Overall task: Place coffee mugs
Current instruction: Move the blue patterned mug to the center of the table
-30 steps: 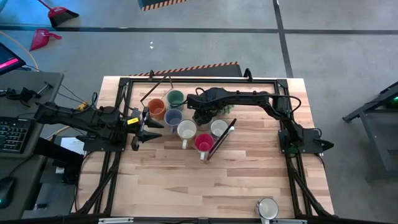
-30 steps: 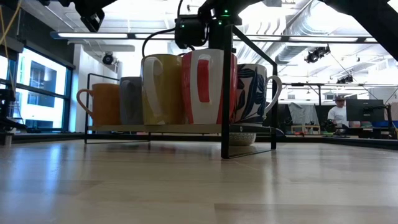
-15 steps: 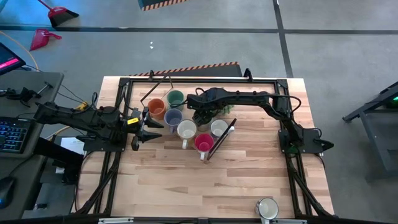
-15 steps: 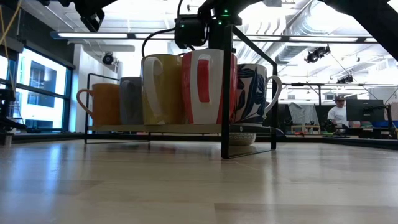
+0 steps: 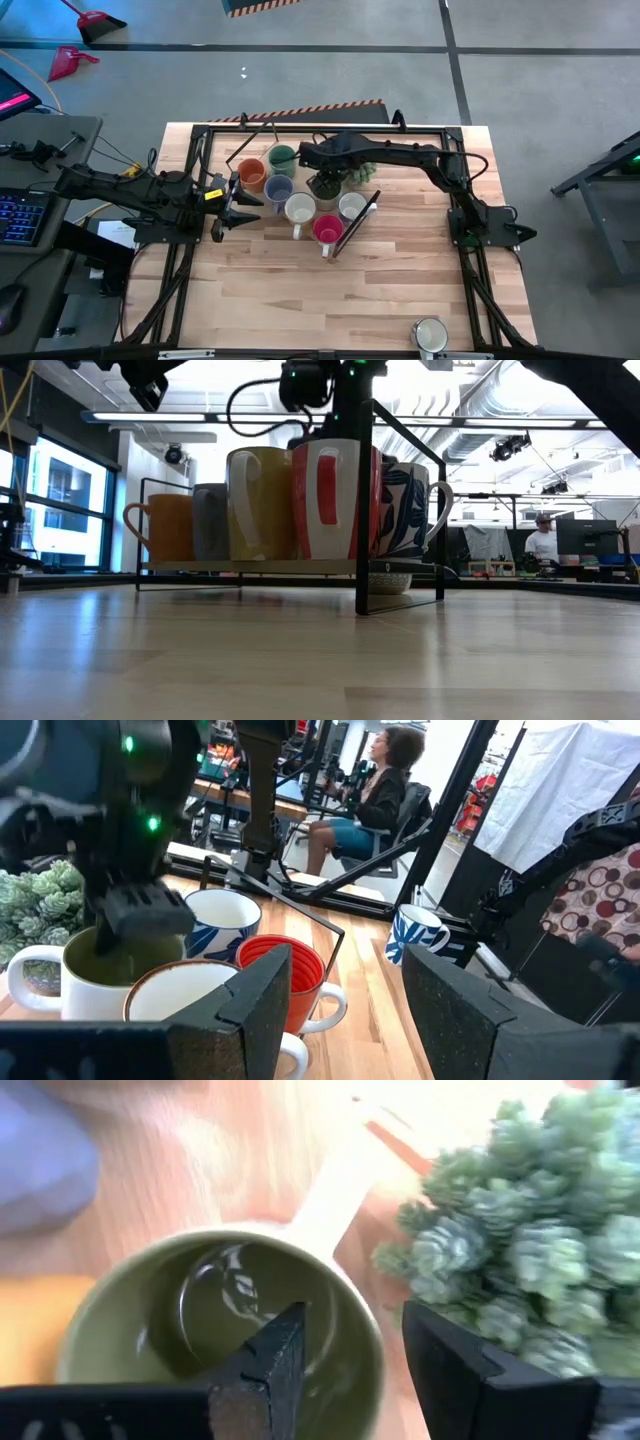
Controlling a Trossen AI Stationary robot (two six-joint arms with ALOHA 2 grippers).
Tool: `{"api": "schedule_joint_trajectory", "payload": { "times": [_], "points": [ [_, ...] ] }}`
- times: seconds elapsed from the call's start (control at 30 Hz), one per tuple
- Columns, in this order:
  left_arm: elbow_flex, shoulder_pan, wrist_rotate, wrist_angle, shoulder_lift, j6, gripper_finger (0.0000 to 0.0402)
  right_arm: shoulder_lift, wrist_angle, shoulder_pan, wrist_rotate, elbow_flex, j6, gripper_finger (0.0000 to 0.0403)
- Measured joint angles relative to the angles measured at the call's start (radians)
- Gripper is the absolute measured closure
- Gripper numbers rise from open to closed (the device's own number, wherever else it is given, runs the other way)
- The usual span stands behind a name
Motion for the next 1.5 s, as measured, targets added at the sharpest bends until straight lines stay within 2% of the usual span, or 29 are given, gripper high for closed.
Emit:
{"api": "schedule_joint_trajectory", "payload": {
  "times": [0.43, 0.7, 1.03, 1.2, 1.33, 1.5],
  "points": [
    [0.0, 0.0, 0.0, 0.0, 0.0, 0.0, 0.0222, 0.0, -0.262, 0.036, 0.009, 0.289, -0.018, 0.0258],
    [0.0, 0.0, 0.0, -0.001, 0.0, 0.0, 0.0222, -0.093, -0.269, 0.146, 0.038, 0.226, -0.101, 0.0258],
    [0.0, 0.0, -0.001, -0.001, 0.0, 0.025, 0.0222, -0.155, -0.265, 0.371, 0.281, 0.207, -0.138, 0.0258],
    [0.0, 0.0, -0.001, -0.001, 0.0, 0.007, 0.0222, -0.253, -0.267, 0.461, 0.381, 0.07, -0.03, 0.0258],
    [0.0, 0.0, -0.001, -0.001, 0.0, -0.001, 0.0222, -0.38, -0.268, 0.533, 0.431, -0.167, 0.151, 0.0258],
    [0.0, 0.0, -0.007, 0.0, 0.0, -0.001, 0.0222, -0.552, -0.201, 0.622, 0.44, -0.459, 0.343, 0.0258]
  ]
}}
